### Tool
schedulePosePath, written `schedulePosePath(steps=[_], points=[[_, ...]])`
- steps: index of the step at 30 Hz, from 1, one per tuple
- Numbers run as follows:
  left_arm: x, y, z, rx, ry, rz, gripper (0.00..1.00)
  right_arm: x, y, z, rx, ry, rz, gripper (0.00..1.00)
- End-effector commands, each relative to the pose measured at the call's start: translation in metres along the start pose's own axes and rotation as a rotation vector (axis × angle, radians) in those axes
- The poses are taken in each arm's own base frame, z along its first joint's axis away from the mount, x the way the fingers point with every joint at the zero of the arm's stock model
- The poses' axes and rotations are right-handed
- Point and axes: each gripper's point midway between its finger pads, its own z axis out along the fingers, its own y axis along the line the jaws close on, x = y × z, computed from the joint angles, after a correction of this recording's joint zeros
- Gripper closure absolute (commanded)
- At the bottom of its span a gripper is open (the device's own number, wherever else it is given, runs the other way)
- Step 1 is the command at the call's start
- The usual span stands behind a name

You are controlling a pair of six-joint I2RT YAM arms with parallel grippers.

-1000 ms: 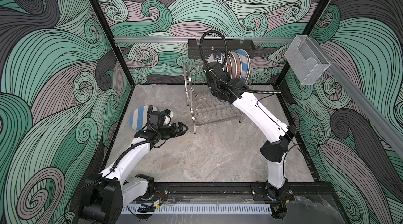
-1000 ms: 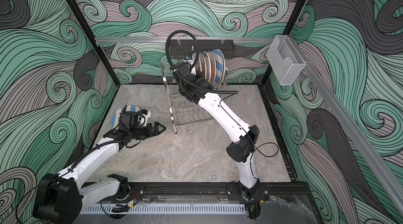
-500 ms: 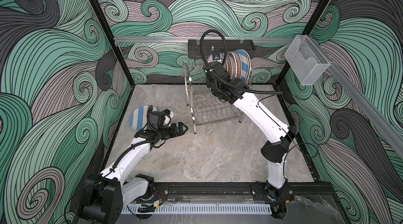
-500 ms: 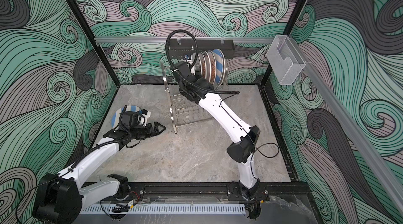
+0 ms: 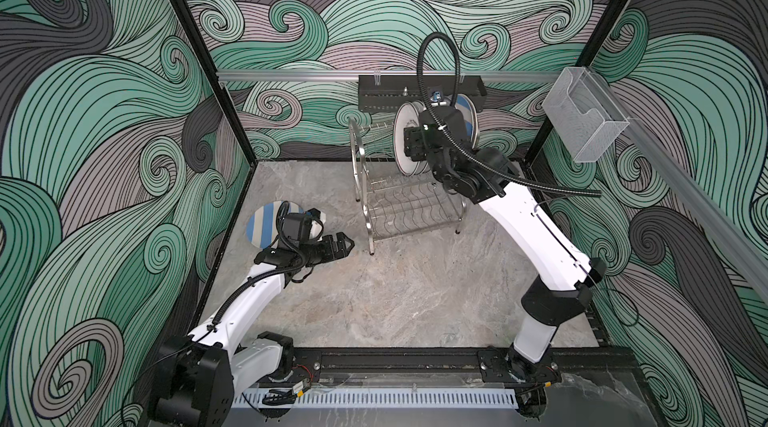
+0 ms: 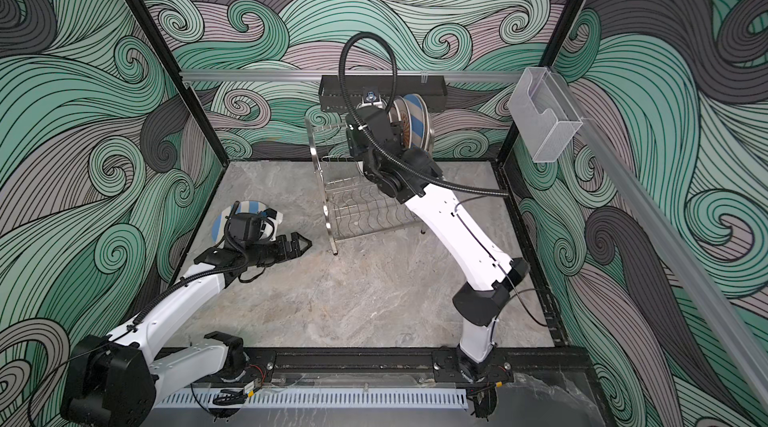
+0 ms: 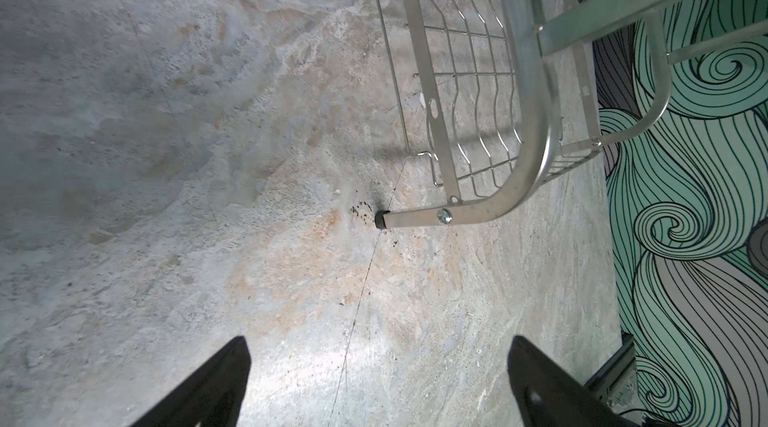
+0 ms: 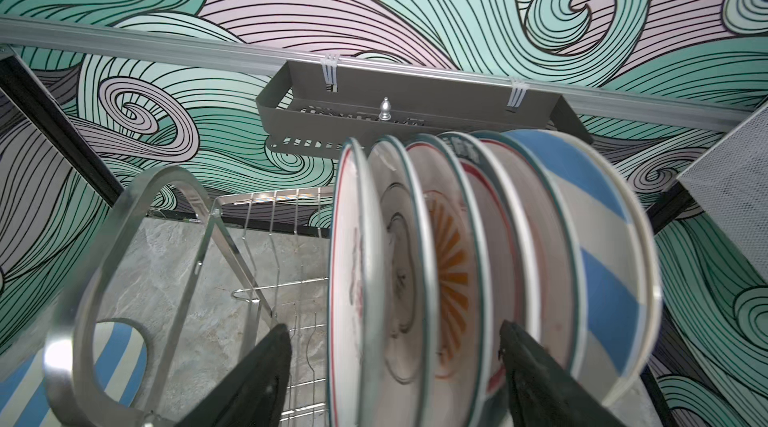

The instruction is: Load the plates into the dish rack

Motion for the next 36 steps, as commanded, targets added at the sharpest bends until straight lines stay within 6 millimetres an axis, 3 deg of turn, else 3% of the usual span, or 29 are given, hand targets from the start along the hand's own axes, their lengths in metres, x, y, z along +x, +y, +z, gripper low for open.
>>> schedulePosePath(steps=[1,5,8,11,13,18,24,30,36], points=[[-0.017,0.003,-0.014,-0.054,-0.06,0.029,0.01,-0.006,-0.01,-0.033,-0.143,-0.008,-0.008,0.19],[-0.032,0.01,-0.02,-0.116,-0.118,0.033,0.02,0.02,0.007,-0.077,-0.418,0.01,-0.074,0.13],[-0.052,0.014,-0.029,-0.18,-0.188,0.057,0.01,0.044,0.007,-0.111,-0.551,0.007,-0.068,0.12],[-0.072,0.02,-0.036,-0.259,-0.237,0.084,0.01,0.075,0.011,-0.142,-0.699,-0.002,-0.062,0.13],[-0.084,0.025,-0.037,-0.313,-0.25,0.098,0.01,0.103,0.01,-0.152,-0.744,0.024,-0.05,0.14],[-0.109,0.053,-0.034,-0.448,-0.249,0.083,0.01,0.181,0.01,-0.155,-0.793,0.145,-0.032,0.14],[-0.133,0.094,-0.023,-0.554,-0.243,0.013,0.01,0.244,0.025,-0.157,-0.904,0.216,0.01,0.14],[-0.136,0.133,0.005,-0.548,-0.137,-0.098,0.01,0.282,0.026,-0.156,-0.929,0.266,-0.034,0.13],[-0.126,0.149,0.038,-0.481,-0.018,-0.181,0.01,0.285,0.027,-0.145,-0.889,0.271,0.022,0.13]])
